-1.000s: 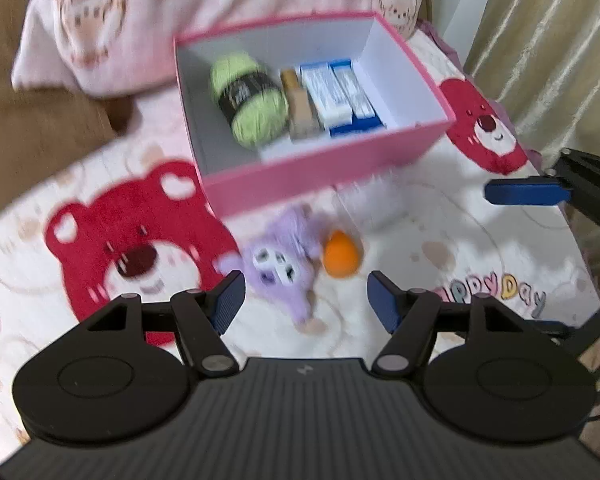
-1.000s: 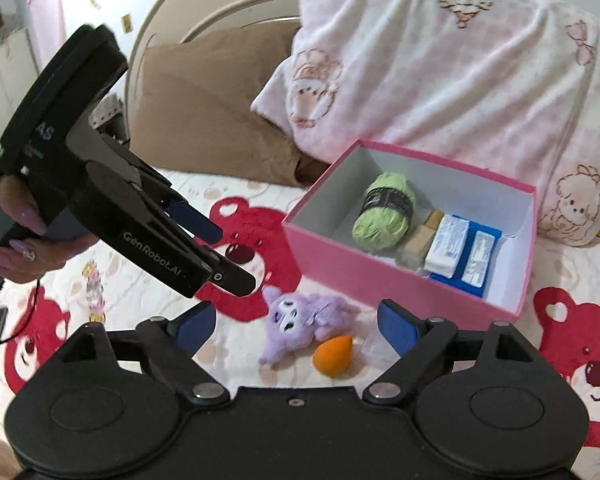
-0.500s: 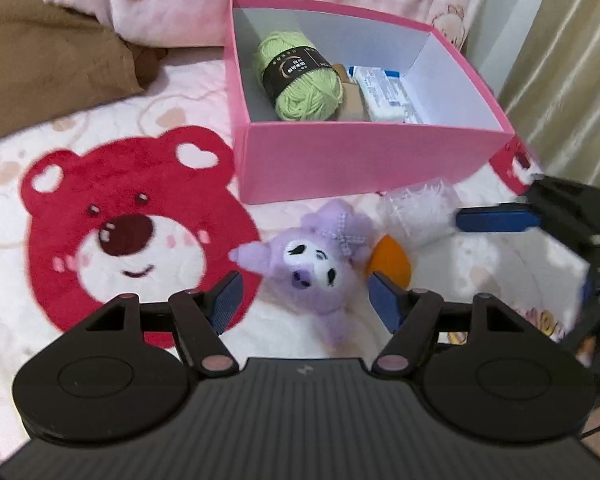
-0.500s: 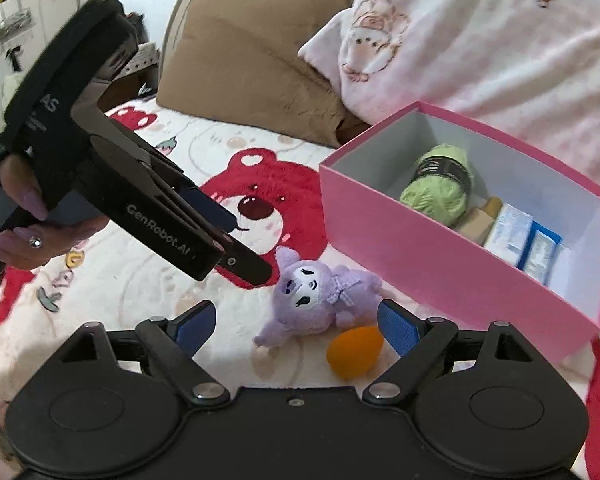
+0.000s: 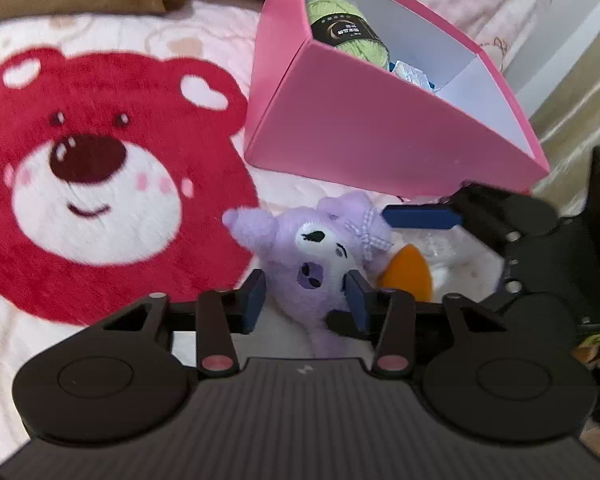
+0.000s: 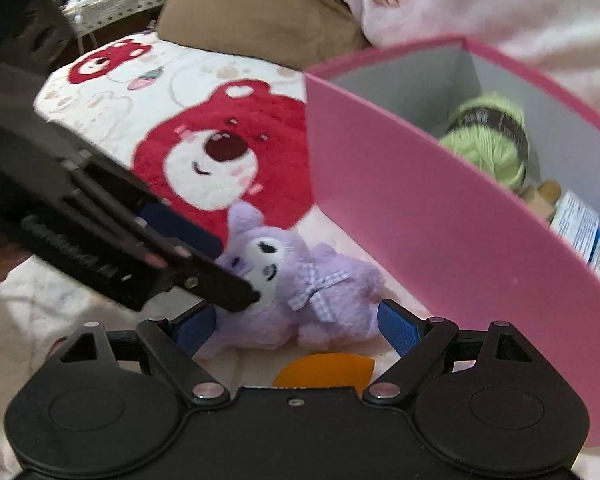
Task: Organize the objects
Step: 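Withdraw both grippers and move toward the purple plush toy, then close both grippers together on the purple plush toy, then lift the plush toy with both grippers and carry it over the pink box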
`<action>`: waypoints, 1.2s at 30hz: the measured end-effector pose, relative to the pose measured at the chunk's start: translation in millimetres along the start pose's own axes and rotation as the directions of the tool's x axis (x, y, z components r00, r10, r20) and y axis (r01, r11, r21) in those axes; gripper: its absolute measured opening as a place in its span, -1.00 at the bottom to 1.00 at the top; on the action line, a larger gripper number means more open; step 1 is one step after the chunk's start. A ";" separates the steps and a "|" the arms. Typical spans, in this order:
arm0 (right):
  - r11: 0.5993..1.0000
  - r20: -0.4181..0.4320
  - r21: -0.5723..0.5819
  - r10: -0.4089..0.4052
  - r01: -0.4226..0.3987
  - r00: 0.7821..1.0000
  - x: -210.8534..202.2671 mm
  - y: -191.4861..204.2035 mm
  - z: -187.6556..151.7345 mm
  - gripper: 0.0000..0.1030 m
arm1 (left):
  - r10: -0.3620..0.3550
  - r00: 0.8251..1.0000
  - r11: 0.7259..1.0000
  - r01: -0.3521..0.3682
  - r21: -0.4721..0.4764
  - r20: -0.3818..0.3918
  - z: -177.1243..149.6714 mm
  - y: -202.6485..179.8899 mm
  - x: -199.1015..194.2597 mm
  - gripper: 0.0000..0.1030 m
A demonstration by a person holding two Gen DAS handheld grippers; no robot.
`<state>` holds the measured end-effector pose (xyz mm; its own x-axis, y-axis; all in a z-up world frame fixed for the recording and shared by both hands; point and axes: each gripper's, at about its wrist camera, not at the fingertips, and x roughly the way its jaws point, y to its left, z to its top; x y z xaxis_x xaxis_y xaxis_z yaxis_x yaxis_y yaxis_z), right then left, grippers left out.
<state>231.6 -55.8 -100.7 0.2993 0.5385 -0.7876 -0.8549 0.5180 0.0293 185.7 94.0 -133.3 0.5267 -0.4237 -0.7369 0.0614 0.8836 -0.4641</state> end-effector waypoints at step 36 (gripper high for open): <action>0.982 0.077 0.189 -0.002 -0.013 0.997 5.1 9.3 -12.1 0.68 | -0.032 0.999 0.993 0.034 -0.112 0.021 7.8 15.7 -0.6 -0.18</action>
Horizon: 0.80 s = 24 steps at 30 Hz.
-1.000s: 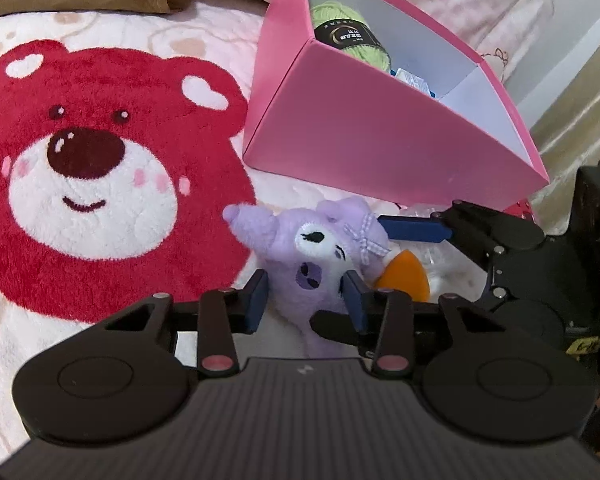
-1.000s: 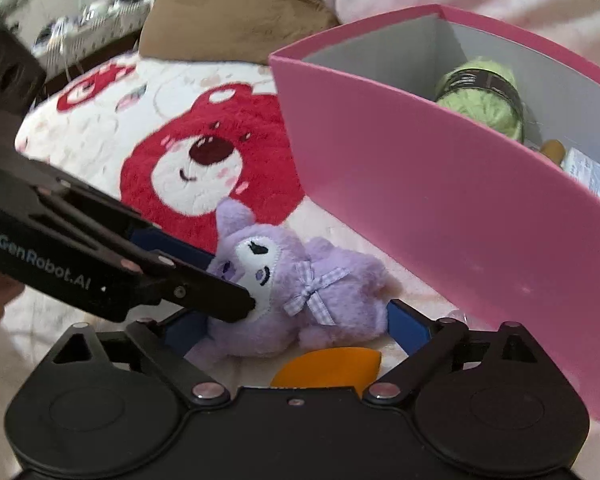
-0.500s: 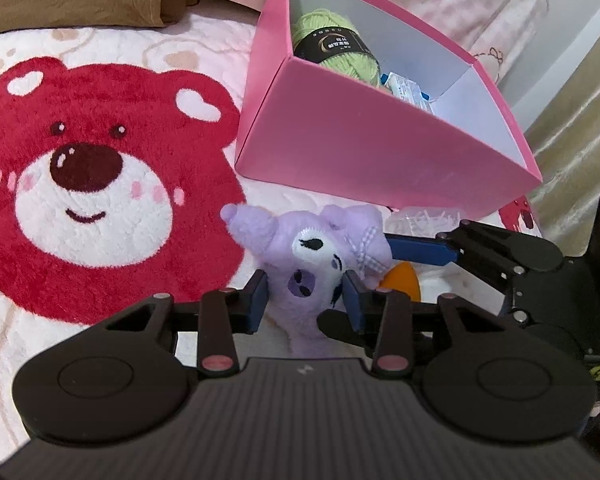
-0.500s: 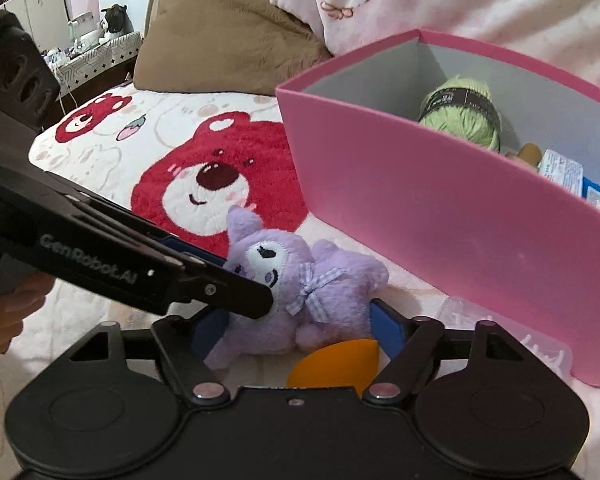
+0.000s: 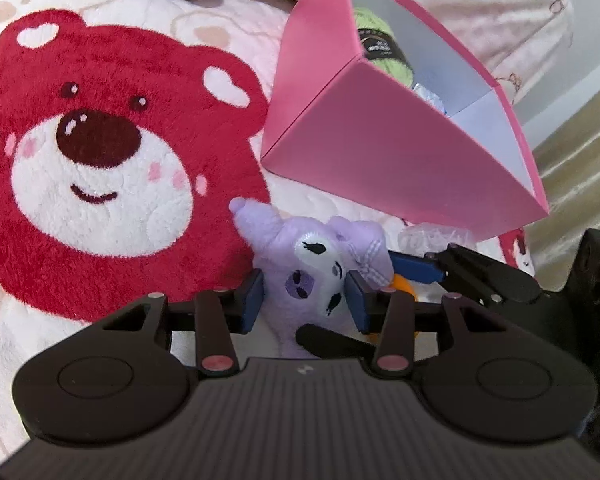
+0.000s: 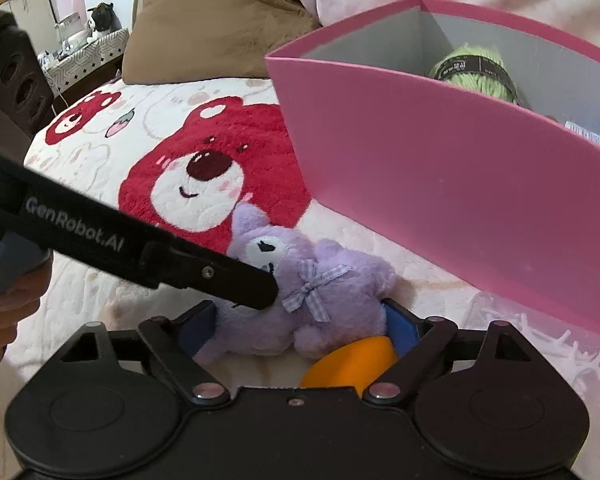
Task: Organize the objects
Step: 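Lift the plush toy with both grippers and carry it over the pink box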
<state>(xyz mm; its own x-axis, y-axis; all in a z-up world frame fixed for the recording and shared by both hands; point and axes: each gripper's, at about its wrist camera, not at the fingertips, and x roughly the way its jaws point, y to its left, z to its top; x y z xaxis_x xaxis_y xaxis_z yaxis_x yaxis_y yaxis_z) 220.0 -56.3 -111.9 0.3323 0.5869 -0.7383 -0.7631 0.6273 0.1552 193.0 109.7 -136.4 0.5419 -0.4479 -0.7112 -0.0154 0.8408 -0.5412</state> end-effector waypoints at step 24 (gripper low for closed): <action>0.986 0.133 0.158 -0.078 0.057 0.988 -173.6 41.1 17.8 0.28 | -0.139 0.990 0.925 0.116 0.361 0.037 9.8 -120.8 -118.3 -0.17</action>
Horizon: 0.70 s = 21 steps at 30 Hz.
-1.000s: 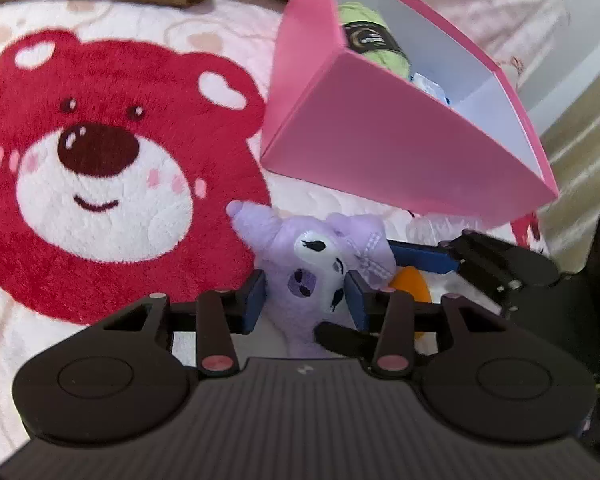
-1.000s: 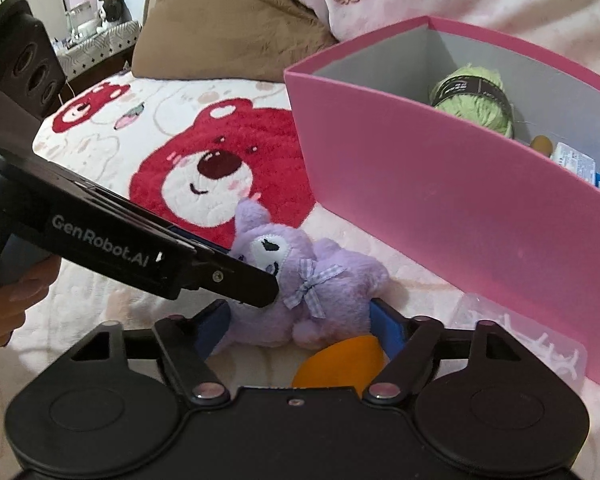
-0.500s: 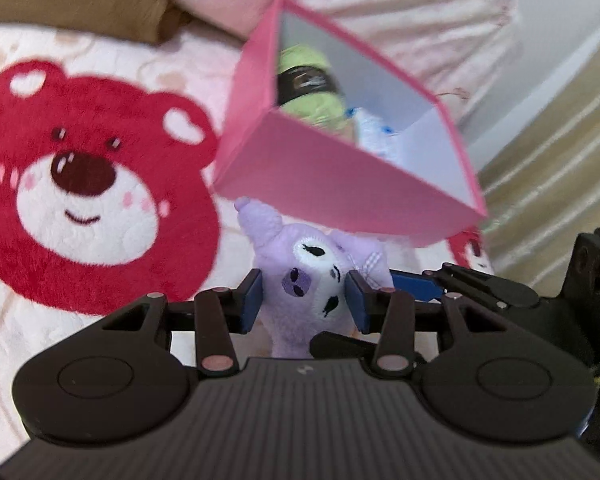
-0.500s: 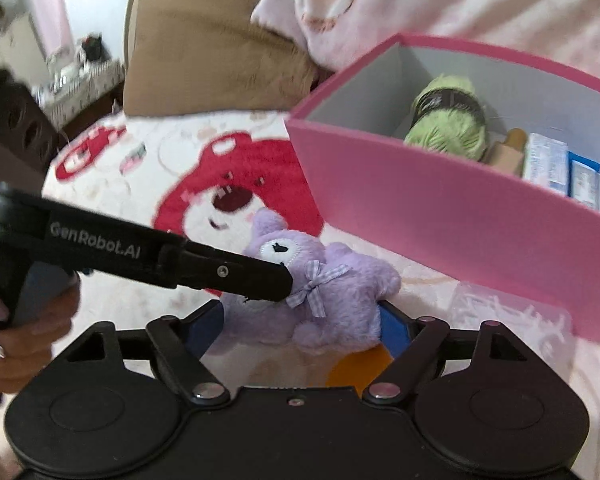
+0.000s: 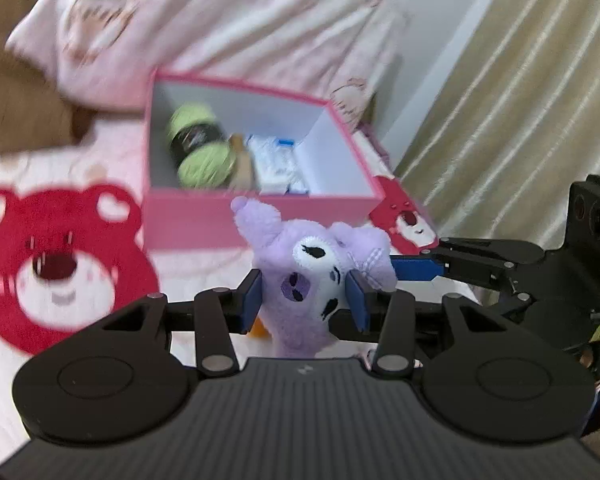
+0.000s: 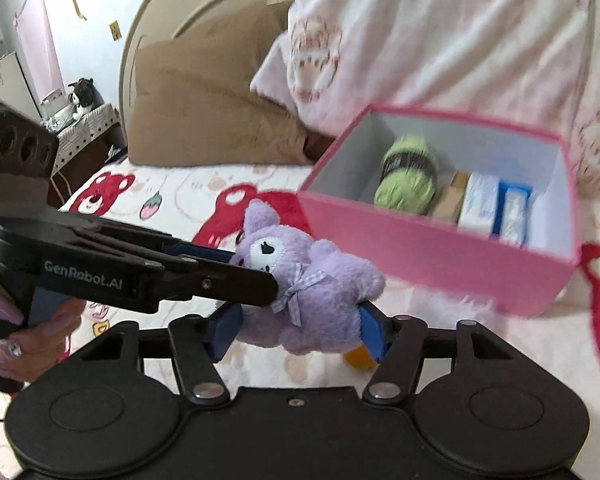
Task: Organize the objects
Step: 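Lift the plush toy with both grippers and carry it over the pink box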
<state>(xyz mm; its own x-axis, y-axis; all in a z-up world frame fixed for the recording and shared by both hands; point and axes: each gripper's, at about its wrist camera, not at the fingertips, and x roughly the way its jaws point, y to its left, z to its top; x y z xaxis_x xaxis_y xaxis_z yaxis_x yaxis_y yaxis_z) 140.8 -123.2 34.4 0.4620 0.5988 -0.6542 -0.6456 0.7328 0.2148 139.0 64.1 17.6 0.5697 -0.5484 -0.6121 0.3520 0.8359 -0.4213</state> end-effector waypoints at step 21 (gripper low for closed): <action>0.996 0.028 0.042 -0.077 0.076 0.997 10.1 -85.6 95.9 0.13 | 0.009 0.999 1.000 -0.009 0.012 0.046 112.2 -5.7 64.7 -0.16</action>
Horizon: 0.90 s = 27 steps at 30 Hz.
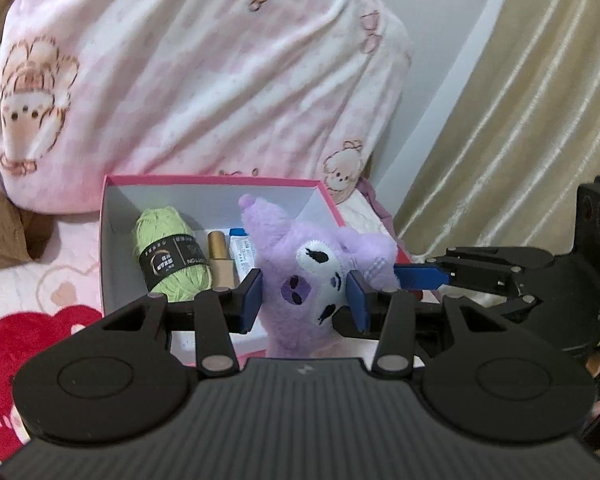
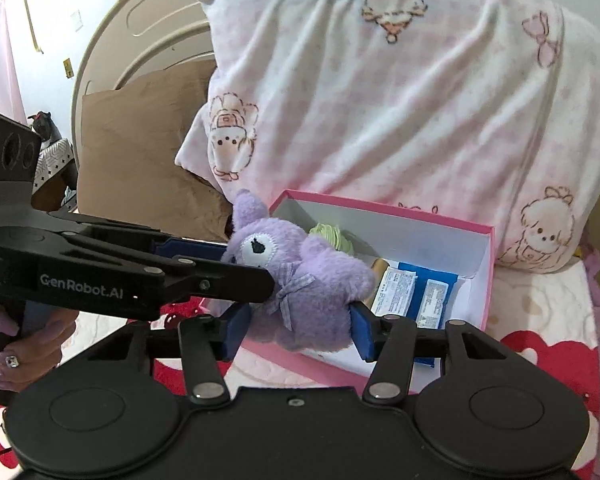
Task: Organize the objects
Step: 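Lift the plush toy with both grippers and carry it over the pink box, then lower the plush toy into the pink box and open both grippers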
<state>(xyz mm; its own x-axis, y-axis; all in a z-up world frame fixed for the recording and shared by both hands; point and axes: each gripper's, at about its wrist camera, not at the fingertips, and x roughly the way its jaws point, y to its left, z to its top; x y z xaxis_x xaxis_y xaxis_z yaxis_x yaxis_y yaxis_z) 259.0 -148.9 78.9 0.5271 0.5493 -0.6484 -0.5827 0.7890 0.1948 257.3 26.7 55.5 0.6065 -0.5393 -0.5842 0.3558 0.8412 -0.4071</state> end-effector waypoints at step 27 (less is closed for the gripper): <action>0.981 -0.267 0.193 0.046 0.007 0.963 140.2 -78.0 -34.0 0.13 | 0.149 0.947 0.977 -0.185 -0.106 -0.285 -20.3 54.8 146.0 -0.11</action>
<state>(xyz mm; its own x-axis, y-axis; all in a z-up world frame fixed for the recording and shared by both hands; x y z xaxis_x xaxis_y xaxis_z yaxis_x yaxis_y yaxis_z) 357.4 -142.8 -52.2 0.3153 0.4913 -0.8119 -0.4491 0.8309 0.3284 350.9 -6.8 -66.4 0.4249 -0.3968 -0.8137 0.1598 0.9176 -0.3640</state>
